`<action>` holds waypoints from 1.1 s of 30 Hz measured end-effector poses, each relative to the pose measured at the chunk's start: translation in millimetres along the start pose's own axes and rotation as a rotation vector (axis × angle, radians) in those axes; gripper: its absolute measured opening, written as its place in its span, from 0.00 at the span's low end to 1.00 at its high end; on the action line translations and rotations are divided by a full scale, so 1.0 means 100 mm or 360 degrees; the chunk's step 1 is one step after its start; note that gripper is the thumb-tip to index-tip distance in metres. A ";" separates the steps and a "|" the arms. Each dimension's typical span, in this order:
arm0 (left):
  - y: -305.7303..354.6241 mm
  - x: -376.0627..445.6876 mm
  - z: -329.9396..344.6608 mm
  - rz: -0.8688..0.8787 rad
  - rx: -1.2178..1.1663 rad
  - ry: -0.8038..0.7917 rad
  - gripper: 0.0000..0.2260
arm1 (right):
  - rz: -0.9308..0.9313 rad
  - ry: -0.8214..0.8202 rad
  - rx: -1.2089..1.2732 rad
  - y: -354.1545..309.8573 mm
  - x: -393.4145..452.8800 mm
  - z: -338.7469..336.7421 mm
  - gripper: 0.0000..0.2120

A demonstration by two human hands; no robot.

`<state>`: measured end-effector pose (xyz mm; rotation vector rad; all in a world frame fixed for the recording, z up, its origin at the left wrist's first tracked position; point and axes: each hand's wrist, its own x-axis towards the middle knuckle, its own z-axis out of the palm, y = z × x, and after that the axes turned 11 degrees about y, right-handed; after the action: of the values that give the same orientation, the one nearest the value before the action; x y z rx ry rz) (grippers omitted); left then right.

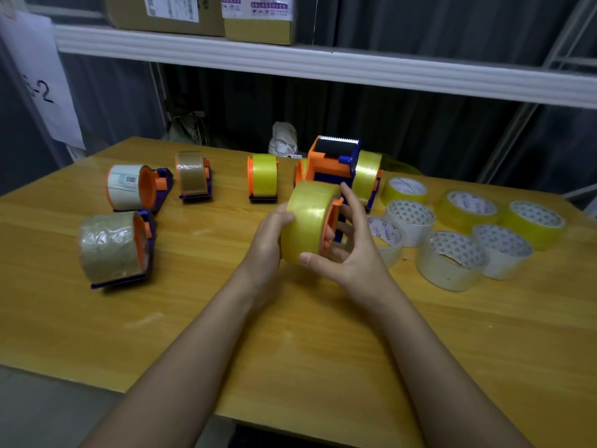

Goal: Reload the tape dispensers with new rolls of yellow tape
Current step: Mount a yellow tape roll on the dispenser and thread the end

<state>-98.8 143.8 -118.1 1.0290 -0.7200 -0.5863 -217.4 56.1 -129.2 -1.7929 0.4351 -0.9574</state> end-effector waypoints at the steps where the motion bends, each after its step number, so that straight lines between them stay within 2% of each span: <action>1: -0.01 0.00 -0.01 0.0024 0.0000 -0.0020 0.14 | -0.0011 0.0010 -0.0014 0.00 0.00 0.00 0.49; 8: 0.00 -0.01 -0.01 0.0071 0.0095 -0.0119 0.17 | 0.0100 0.0085 -0.0123 0.00 0.00 0.02 0.46; 12: -0.02 -0.08 0.01 0.0192 0.0363 -0.0258 0.19 | 0.0363 0.0135 0.0097 0.02 0.03 0.07 0.37; 14: -0.01 -0.09 0.02 0.0207 0.0380 -0.0315 0.20 | 0.0441 0.0124 0.0137 0.04 0.05 0.06 0.43; 16: 0.01 -0.09 0.03 0.0217 0.0363 -0.0311 0.22 | 0.0471 0.0070 0.0231 0.05 0.05 0.06 0.44; 18: 0.01 -0.08 0.02 0.0204 0.0351 -0.0262 0.21 | 0.0412 -0.0041 0.0260 0.04 0.04 0.05 0.41; 21: -0.01 -0.06 -0.02 0.0138 0.0330 -0.0182 0.21 | 0.0256 -0.0162 0.0186 0.04 0.03 0.03 0.48; 23: -0.03 -0.03 -0.04 0.0108 0.0370 -0.0159 0.23 | 0.0199 -0.0114 0.0149 0.03 0.03 0.01 0.51; 26: -0.03 -0.02 -0.05 0.0130 0.0402 -0.0156 0.22 | 0.0222 -0.0019 0.0080 0.02 0.04 0.02 0.48; 30: -0.02 -0.05 -0.02 0.0132 0.0372 -0.0222 0.20 | 0.0421 0.0031 0.0114 0.03 0.04 0.03 0.42; 33: -0.02 -0.05 -0.02 0.0116 0.0320 -0.0183 0.19 | 0.0465 0.0006 0.0136 0.03 0.05 0.01 0.44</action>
<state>-101.1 147.7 -122.0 1.1560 -0.9286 -0.5204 -212.7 51.9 -130.1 -1.5980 0.6300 -0.7633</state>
